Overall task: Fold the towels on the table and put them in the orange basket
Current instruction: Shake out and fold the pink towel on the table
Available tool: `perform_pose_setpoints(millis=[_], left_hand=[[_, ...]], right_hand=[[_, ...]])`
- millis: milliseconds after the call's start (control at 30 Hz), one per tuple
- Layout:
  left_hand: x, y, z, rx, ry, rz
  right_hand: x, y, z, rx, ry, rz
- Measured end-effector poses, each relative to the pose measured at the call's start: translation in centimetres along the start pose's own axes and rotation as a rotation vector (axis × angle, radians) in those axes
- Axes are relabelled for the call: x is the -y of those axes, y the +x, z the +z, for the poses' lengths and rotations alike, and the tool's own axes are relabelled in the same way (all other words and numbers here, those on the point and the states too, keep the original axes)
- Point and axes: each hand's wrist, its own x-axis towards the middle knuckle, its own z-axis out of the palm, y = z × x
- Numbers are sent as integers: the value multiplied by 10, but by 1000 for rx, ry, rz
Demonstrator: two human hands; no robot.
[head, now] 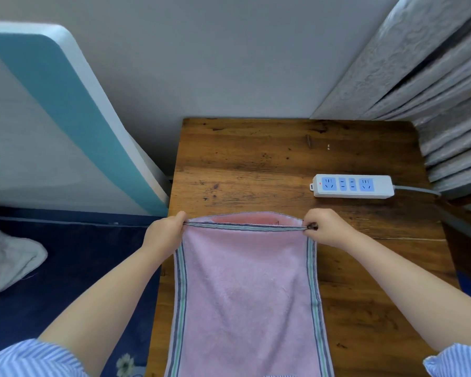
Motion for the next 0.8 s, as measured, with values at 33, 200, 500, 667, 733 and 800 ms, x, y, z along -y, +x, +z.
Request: perform_pose_setpoints(millis=[33,200,500,667,733,800], left_hand=[[1,-2,-2,8,13,-2],[-4,-15,-25,11,75,37],[-9,-40,-105,-156,104,181],[-21,-53,-164,-308,112,184],[-26,-60,-185,-359,126,187],[-30,-66,-202,-407,167,184]], right_hand=[[-1,-5,-2,-21,16,9],[6,-32,-12,-96,83,81],[38,-93,-69,-355,213,85],[57,-125,-111,-498,180,96],[66,-137,-127,-555,161,101],[74,-146,-142,-610,130,105]])
